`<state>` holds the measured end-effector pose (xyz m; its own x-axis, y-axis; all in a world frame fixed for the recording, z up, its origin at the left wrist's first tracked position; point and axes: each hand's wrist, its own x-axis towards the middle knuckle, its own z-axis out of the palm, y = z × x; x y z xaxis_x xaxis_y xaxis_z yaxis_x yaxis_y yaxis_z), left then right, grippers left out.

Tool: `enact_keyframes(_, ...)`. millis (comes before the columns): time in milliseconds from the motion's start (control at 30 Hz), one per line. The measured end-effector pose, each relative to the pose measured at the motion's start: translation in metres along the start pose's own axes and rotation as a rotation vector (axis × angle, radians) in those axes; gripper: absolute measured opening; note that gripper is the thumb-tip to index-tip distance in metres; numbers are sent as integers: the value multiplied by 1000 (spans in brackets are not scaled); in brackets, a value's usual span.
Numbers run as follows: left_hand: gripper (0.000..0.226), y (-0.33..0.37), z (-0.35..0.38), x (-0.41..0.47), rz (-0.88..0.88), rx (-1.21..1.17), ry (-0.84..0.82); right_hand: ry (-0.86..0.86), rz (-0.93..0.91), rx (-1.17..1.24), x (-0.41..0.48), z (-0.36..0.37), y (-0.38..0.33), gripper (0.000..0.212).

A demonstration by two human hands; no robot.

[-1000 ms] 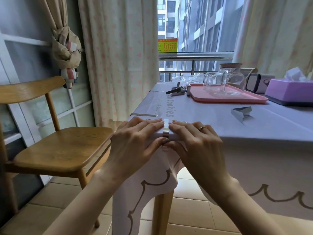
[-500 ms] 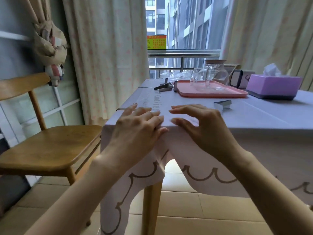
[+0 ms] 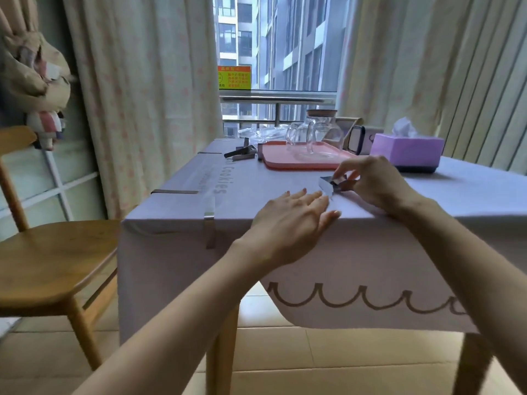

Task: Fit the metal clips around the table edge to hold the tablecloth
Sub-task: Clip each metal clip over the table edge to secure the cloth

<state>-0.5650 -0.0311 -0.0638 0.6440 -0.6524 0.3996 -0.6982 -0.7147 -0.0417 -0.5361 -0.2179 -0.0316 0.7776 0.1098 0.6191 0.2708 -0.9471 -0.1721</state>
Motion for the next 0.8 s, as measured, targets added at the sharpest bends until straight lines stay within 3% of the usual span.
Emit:
enact_keyframes(200, 59, -3, -3, -5, 84, 103, 39, 27, 70, 61, -9, -14, 12, 11)
enact_keyframes(333, 68, 0, -2, -1, 186, 97, 116, 53, 189, 307, -23, -31, 21, 13)
enact_keyframes(467, 54, 26, 1, 19, 189, 54, 16, 135, 281, 537, -35, -40, 28, 13)
enact_keyframes(667, 64, 53, 0, 56, 153, 8, -199, 248, 316, 595, -53, -49, 36, 17)
enact_keyframes(800, 63, 64, 2, 65, 201, -3, -219, 306, 425, 697, -62, -59, 44, 32)
